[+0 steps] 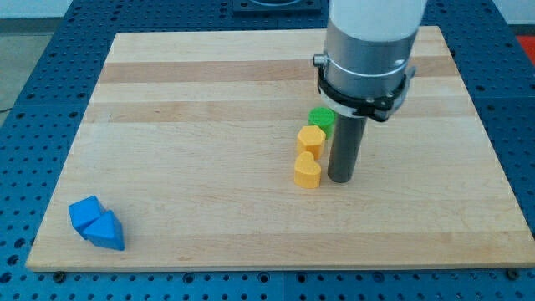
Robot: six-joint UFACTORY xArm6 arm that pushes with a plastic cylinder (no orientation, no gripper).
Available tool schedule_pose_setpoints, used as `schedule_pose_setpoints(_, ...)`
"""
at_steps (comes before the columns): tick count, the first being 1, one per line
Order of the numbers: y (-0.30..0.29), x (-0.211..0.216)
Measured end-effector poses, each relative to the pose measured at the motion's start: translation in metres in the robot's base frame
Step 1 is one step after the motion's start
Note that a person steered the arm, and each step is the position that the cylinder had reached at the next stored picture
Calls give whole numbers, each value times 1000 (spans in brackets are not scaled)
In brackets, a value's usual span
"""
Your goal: Place the yellow heart to the bottom left of the yellow hexagon
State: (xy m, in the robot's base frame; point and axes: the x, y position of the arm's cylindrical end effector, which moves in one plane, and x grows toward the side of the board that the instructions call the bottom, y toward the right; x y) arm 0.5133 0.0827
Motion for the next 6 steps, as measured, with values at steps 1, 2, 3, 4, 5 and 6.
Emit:
schedule_pose_setpoints(1,-4,17)
schedule_pose_setpoints(2,-37,19)
schedule_pose_setpoints(3,-65,10)
schedule_pose_setpoints(4,-69,10)
schedule_pose_setpoints(5,-58,33)
schedule_pose_setpoints(6,-32,39)
